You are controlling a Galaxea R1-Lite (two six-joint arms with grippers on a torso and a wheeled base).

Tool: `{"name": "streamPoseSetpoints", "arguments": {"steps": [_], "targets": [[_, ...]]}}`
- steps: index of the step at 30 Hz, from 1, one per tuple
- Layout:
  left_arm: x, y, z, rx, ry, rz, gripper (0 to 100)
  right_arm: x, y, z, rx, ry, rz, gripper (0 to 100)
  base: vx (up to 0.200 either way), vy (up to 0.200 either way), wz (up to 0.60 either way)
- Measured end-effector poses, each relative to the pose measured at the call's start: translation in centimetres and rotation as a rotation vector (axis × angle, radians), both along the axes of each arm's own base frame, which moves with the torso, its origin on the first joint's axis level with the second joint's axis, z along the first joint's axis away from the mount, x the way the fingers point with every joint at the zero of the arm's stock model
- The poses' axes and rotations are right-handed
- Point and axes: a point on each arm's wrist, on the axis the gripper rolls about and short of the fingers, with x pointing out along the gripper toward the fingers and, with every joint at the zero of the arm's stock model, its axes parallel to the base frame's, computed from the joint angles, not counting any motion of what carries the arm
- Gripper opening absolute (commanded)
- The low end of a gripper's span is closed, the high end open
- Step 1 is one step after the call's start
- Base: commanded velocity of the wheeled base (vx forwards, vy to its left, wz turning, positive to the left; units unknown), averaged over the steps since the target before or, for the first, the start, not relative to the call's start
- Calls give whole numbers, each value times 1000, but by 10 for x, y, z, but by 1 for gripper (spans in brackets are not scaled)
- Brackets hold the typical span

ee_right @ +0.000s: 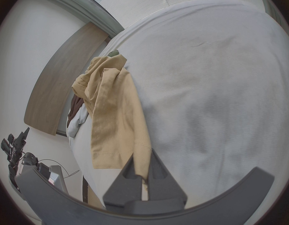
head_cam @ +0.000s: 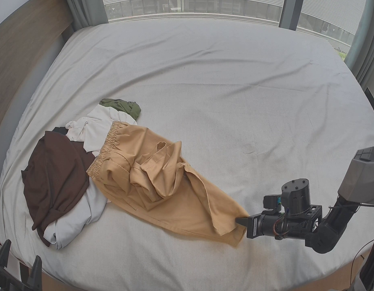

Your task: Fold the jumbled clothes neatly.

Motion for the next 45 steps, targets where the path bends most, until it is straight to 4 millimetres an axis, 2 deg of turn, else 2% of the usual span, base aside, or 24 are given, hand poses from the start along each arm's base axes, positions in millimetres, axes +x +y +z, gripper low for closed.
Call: {"name": "streamPoseSetpoints", "arguments": {"steps": [11, 26, 45], "targets": [[0, 0, 0, 0, 0, 0, 100, -7, -25, 0, -26, 20, -59, 0, 0, 0, 0], [0, 0, 0, 0, 0, 0, 100, -6, -65, 1, -54, 34, -185, 0, 0, 0, 0], [0, 0, 0, 0, 0, 0, 100, -6, -102, 3, -79, 28, -307, 0, 0, 0, 0]]}}
